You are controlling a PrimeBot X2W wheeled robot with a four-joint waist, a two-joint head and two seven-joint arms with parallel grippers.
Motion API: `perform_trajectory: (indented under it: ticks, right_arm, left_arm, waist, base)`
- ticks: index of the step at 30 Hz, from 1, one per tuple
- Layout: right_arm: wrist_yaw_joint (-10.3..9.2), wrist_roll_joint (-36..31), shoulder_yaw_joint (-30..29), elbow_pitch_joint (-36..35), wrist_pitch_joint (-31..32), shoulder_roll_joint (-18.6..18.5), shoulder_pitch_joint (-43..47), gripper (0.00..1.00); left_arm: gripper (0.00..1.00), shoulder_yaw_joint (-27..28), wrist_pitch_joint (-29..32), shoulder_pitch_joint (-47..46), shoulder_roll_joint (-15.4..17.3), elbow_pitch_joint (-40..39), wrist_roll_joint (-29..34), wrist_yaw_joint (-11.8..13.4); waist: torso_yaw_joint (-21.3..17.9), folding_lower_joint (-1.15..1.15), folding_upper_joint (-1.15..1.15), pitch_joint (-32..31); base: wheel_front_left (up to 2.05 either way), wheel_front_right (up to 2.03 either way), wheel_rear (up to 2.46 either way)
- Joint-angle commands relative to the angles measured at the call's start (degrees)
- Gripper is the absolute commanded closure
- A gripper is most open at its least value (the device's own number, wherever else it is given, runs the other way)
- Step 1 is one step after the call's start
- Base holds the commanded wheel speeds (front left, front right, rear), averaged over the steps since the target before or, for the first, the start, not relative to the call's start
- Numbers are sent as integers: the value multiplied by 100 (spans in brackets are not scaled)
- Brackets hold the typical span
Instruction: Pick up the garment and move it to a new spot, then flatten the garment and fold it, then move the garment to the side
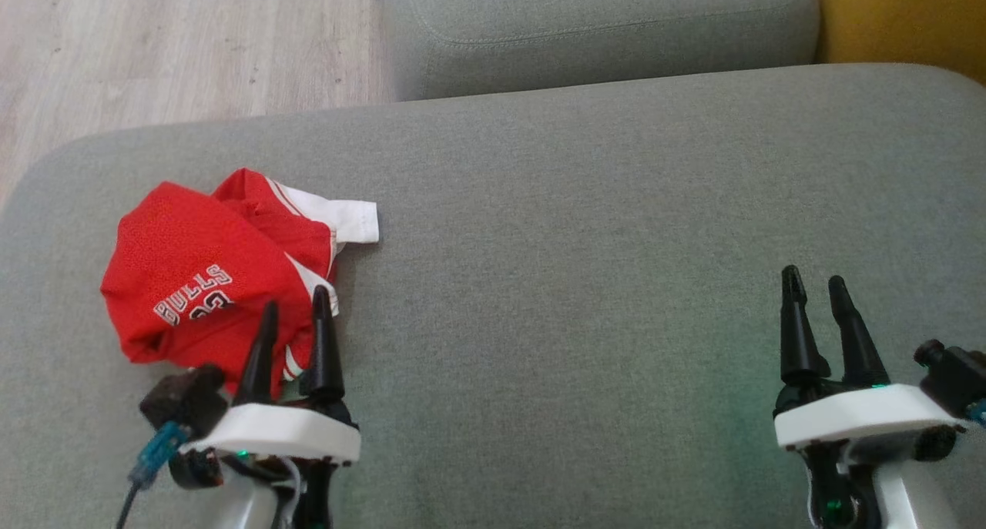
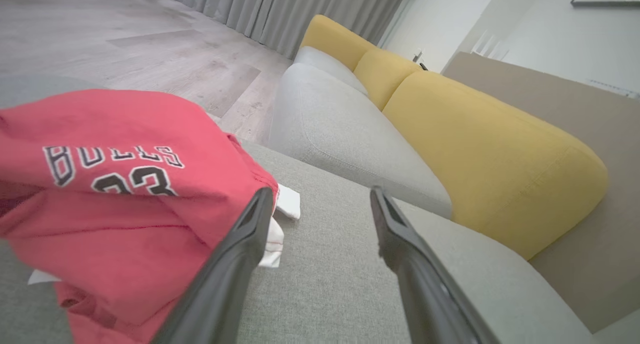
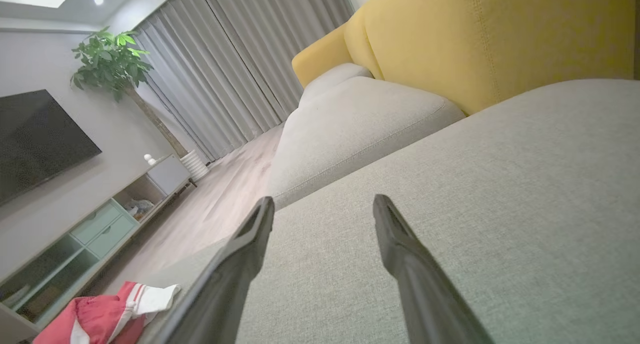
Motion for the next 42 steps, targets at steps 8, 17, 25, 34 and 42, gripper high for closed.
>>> perform_trajectory:
  ticks: [8,17,25,34,42]
  right_arm:
    - [-3,-845,177,-352,-213,-44,-264,0]
    - [-3,-1673,301,-428,-365,-48,-253,0]
    - [-3,-2295,411,-479,-499,-51,-253,0]
    - [-4,-1797,299,-427,-652,-55,-165,0]
    - [-4,-1679,325,-175,-787,-59,-105,0]
  left_arm:
    - [0,-388,-209,-509,297,22,702,312]
    - [0,-903,-360,-713,492,177,1362,666]
    - [0,-1249,-494,-857,531,315,1738,908]
    - [0,-673,-646,-553,160,114,1373,717]
    - [0,-165,-780,-270,-119,377,1701,322]
  waist:
    - [-10,0,0,40]
    - [-7,0,0,66]
    - [10,0,0,63]
    - [51,0,0,29]
    - [23,0,0,3]
  base:
    - [0,0,0]
    - [0,0,0]
    - [0,0,0]
    - [0,0,0]
    - [0,0,0]
